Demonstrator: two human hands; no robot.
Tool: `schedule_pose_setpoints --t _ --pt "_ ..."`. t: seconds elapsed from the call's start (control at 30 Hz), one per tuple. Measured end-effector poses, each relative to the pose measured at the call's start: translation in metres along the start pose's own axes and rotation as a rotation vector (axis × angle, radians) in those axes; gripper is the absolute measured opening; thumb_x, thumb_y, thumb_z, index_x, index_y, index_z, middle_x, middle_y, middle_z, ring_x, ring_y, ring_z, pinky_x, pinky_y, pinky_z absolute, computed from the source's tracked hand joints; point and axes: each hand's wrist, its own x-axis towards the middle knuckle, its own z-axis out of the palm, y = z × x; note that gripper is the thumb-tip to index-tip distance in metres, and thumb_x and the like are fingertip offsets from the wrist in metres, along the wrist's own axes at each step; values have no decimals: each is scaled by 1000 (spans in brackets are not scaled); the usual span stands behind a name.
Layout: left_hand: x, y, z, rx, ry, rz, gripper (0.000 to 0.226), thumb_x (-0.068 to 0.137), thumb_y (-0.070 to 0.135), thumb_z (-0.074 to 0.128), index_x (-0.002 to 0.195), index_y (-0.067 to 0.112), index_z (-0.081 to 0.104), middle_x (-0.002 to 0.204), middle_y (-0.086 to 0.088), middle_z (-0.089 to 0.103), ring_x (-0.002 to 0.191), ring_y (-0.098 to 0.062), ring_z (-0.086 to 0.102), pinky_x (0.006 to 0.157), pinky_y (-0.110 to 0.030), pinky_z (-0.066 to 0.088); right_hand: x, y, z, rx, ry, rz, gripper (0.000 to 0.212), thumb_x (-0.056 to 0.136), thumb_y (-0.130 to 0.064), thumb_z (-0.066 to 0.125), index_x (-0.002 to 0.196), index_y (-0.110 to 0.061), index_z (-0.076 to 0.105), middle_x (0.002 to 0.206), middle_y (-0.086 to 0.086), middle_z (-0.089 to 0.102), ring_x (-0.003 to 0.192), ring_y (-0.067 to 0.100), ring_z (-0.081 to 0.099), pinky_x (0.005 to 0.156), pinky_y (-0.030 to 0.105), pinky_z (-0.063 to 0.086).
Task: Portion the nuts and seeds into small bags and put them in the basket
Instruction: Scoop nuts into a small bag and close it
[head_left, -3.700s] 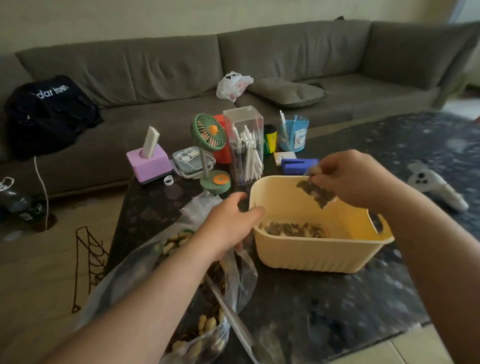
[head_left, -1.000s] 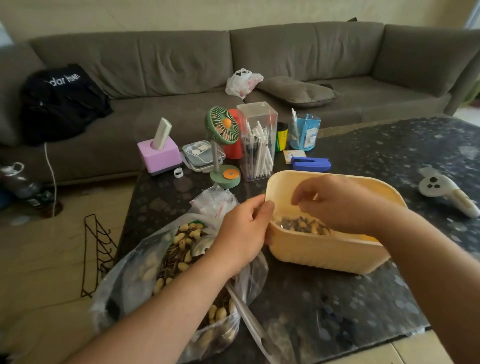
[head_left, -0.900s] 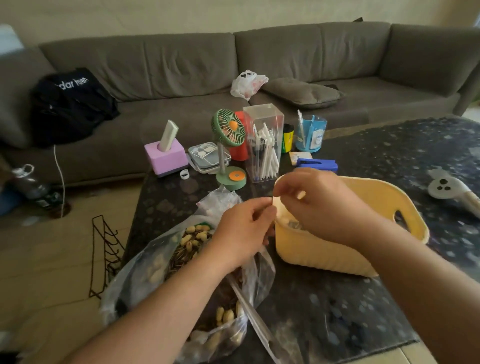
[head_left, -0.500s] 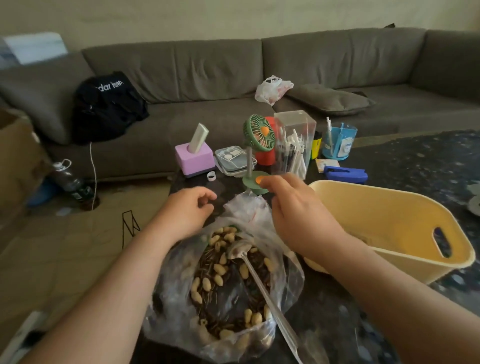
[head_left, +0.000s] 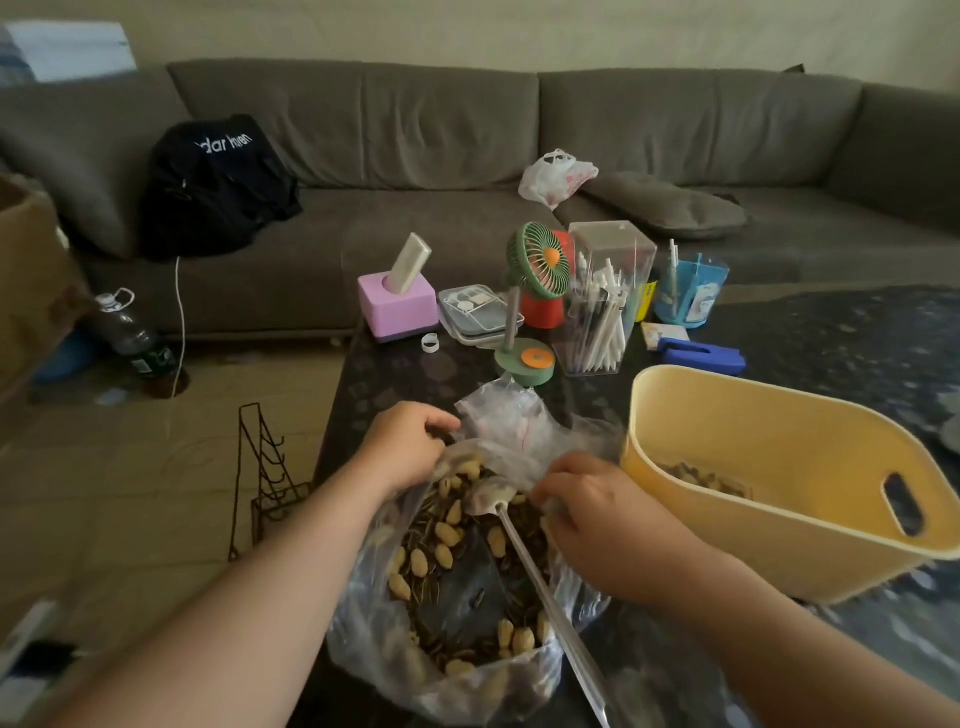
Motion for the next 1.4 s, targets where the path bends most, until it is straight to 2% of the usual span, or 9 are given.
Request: schedule_pose_setpoints --t 0.17,0.33,0.5,0.7,0.8,0.9,1.03,1.27,1.4 --pt "-3 -6 -4 -172 142 42 18 93 18 81 97 35 82 99 16 78 96 1 70 93 -28 56 3 -2 -5 61 74 -12 29 104 -22 57 130 -28 68 131 -10 55 118 13 58 103 21 45" --pt "-8 -10 -7 -244 157 28 19 98 16 74 101 35 78 105 10 76 102 -7 69 84 -26 55 -1 -9 -8 87 89 -27 32 103 -19 56 133 -27 67 133 -8 54 120 15 58 100 17 42" --pt "-4 -1 -2 -328 -45 -118 32 110 27 51 134 27 72 134 6 64 123 -15 56 110 -38 45 -8 -14 -6 119 102 -19 35 103 -17 53 135 -27 64 136 -7 52 121 16 56 102 20 44" --pt "12 3 12 -262 -75 -207 41 92 55 54 106 29 83 107 -3 78 106 -25 70 106 -51 53 -6 -11 -2 116 84 -13 37 103 -17 53 137 -27 64 136 -7 50 123 16 55 105 24 48" --pt "11 3 11 -229 -43 -119 22 100 32 63 108 34 83 112 4 79 110 -17 70 107 -47 54 -4 -10 -3 112 103 -32 37 103 -17 54 137 -28 62 136 -8 49 124 17 54 106 27 49" --pt "5 0 2 -315 134 -66 25 98 14 69 109 34 81 118 8 76 112 -11 68 103 -36 55 -2 -12 -7 106 141 -52 37 101 -15 55 136 -27 64 136 -8 50 125 17 53 106 25 46" --pt "-17 6 -20 -414 323 54 22 93 14 79 98 36 79 100 13 80 94 1 74 93 -27 60 -1 -22 -18 122 265 -101 32 99 -13 59 127 -23 71 127 -8 55 115 13 55 93 3 33" --pt "-82 38 -40 -447 259 158 20 90 21 85 106 33 81 99 18 81 95 1 76 94 -33 62 1 -46 -32 266 475 -131 29 98 -26 68 127 -25 70 124 -10 60 114 7 56 95 14 36" --pt "-111 55 -32 -419 232 242 32 87 14 87 100 42 77 100 19 79 91 -2 77 90 -38 65 3 -54 -32 299 451 -150 28 93 -41 74 116 -25 73 104 -12 66 90 4 61 81 18 49"
